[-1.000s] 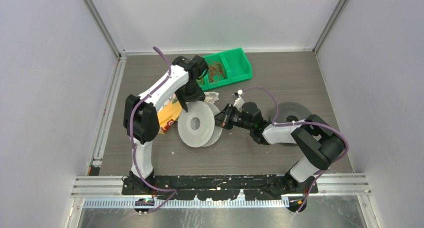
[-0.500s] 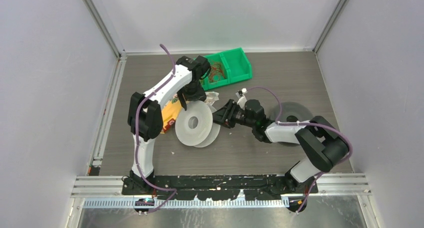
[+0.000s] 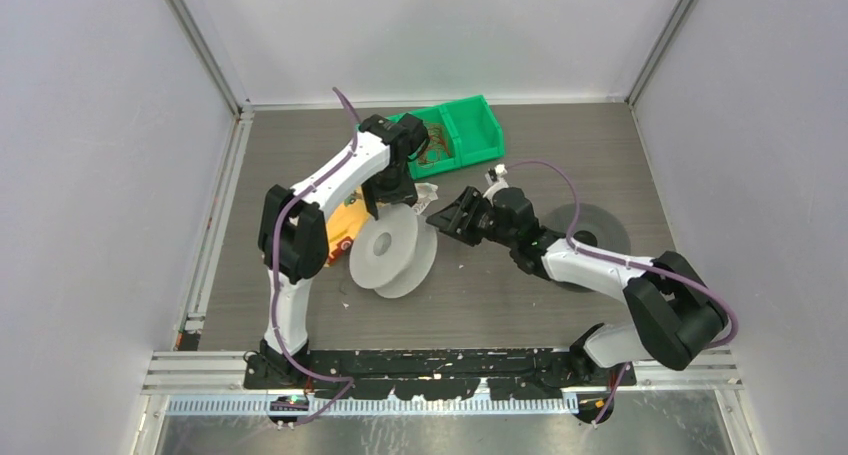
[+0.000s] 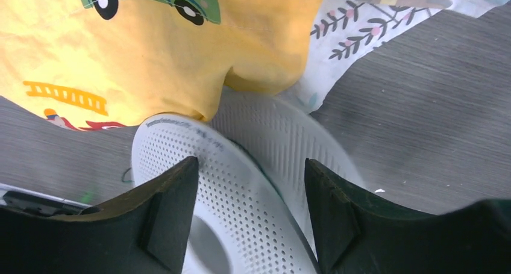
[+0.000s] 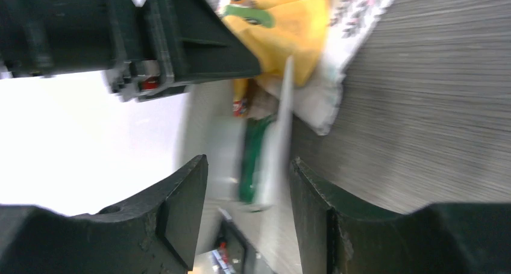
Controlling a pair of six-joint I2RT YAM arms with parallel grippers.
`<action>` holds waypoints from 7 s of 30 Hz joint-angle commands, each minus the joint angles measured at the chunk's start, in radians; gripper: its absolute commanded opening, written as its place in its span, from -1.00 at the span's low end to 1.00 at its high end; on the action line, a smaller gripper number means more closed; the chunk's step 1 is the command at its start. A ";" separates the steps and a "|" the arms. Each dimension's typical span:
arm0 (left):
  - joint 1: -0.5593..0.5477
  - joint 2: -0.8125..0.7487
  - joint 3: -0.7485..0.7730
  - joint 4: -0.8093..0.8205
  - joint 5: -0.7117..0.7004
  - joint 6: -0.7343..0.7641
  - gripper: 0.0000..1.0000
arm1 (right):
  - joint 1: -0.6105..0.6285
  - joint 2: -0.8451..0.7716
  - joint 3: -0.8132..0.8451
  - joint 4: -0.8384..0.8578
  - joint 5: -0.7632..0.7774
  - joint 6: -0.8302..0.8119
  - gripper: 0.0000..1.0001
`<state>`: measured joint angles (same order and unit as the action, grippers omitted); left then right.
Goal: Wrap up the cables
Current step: Place the cable reel at the center of the board, then pick up the cable reel from the center of the board, then place the cable reel at the center of the board, then pick up the cable from the storage box.
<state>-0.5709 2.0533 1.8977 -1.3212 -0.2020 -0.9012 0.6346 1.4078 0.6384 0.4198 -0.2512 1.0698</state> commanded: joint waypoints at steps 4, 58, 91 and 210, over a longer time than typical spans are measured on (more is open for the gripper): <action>-0.034 -0.060 0.031 0.059 -0.002 0.017 0.29 | -0.012 -0.119 0.009 -0.348 0.211 -0.148 0.18; -0.224 -0.248 -0.076 0.360 0.070 0.261 0.29 | -0.636 -0.160 0.087 -0.689 0.121 -0.347 0.99; 0.131 -0.506 -0.315 0.412 0.195 0.152 0.27 | 0.298 0.332 0.542 -1.292 1.346 -0.699 0.70; 0.128 0.191 0.380 0.235 -0.342 0.302 0.03 | -0.187 -0.487 0.438 -0.959 0.682 -0.690 0.75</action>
<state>-0.4385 2.2204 2.2295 -1.0611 -0.4679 -0.5335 0.4477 0.9222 1.0435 -0.5133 0.4099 0.4122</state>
